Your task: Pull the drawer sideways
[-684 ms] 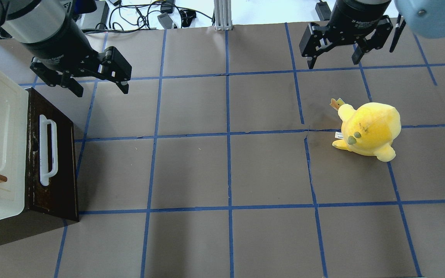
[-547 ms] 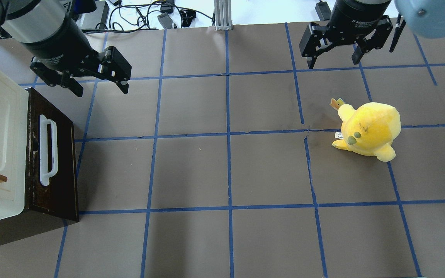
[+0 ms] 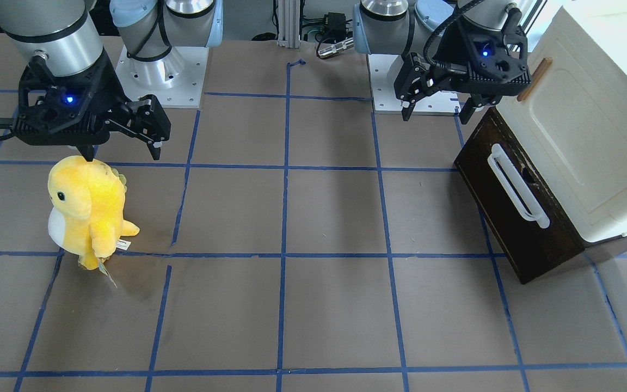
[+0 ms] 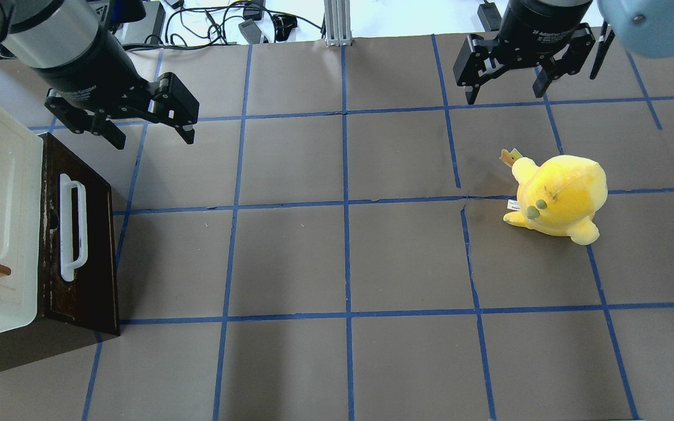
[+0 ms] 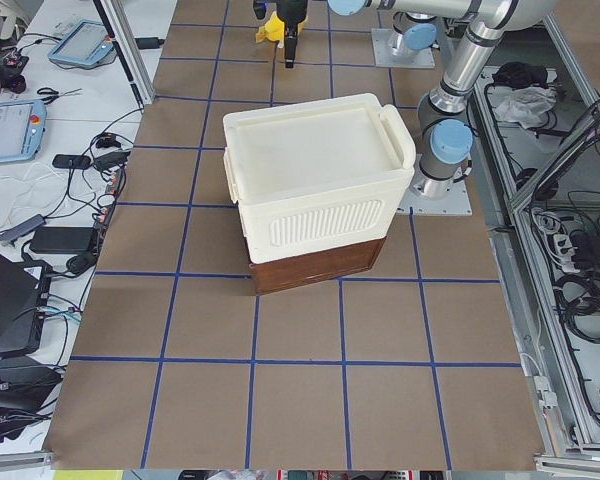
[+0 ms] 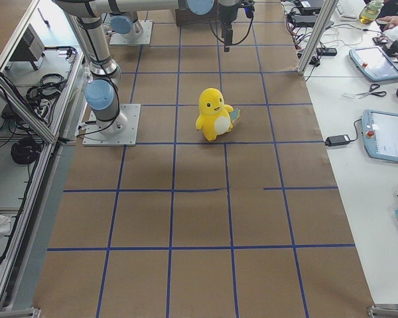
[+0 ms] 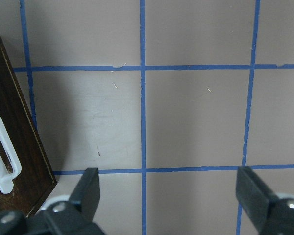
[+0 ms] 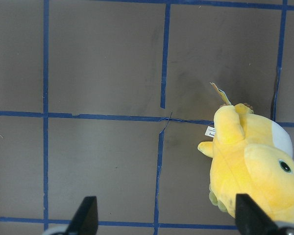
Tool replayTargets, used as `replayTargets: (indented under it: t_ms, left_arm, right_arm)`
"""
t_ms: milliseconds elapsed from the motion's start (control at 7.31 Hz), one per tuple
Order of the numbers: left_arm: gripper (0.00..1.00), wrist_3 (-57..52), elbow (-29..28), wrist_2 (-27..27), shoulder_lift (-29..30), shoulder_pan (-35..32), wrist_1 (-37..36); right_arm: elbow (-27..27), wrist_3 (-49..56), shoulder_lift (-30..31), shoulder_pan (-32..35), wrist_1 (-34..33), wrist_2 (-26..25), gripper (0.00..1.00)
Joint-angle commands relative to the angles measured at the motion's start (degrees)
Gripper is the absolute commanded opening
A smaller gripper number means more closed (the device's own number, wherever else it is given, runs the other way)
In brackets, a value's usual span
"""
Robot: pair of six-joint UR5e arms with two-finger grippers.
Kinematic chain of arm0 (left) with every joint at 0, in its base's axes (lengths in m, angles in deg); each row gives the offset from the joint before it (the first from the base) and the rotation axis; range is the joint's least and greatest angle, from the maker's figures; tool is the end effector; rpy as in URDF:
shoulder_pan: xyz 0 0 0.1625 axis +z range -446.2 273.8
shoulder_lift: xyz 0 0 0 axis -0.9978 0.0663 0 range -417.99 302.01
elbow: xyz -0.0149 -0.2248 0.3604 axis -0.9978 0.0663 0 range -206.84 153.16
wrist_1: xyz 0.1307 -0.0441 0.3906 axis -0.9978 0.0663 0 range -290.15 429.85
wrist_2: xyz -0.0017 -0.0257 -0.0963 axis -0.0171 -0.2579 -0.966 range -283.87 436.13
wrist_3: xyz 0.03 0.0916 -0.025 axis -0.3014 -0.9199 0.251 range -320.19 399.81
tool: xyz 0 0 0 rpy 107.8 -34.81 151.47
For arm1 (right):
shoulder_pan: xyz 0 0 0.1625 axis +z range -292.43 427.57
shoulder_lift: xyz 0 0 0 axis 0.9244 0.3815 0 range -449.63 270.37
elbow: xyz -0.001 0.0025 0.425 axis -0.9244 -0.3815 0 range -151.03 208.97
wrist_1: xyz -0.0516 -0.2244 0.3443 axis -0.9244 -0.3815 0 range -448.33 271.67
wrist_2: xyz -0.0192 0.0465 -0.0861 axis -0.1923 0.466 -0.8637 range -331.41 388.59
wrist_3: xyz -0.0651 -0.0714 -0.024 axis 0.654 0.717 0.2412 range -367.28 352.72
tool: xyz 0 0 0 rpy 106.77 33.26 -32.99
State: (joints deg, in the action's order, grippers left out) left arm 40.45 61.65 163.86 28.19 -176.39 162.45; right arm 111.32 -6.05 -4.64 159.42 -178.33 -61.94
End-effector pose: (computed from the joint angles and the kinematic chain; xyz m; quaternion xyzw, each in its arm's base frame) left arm -0.1389 -0.4660 0.5284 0.0034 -0.9995 0.0237 0.0199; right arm 0.1495 -0.5284 0.5092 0.0267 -0.9994 0.0231 0.0045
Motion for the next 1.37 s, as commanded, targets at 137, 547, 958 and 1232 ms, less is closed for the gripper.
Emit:
replayTargets:
  t_ms: [137, 547, 958, 1232]
  left_arm:
    - [1.0, 0.24, 0.02, 0.16, 0.13, 0.1, -0.06]
    - [1.0, 0.51, 0.37, 0.33, 0.4, 0.01, 0.03]
    - [1.0, 0.42, 2.9, 0.59, 1.36, -0.51, 0.04]
    - [1.0, 0.33, 7.64, 4.79, 3.37, -0.43, -2.15]
  right_arm:
    - [0.0, 0.0, 0.0, 0.0, 0.0, 0.0, 1.0]
    - [0.0, 0.0, 0.0, 0.0, 0.0, 0.0, 1.0]
    - [0.0, 0.0, 0.0, 0.0, 0.0, 0.0, 1.0]
    - [0.0, 0.0, 0.0, 0.0, 0.0, 0.0, 1.0]
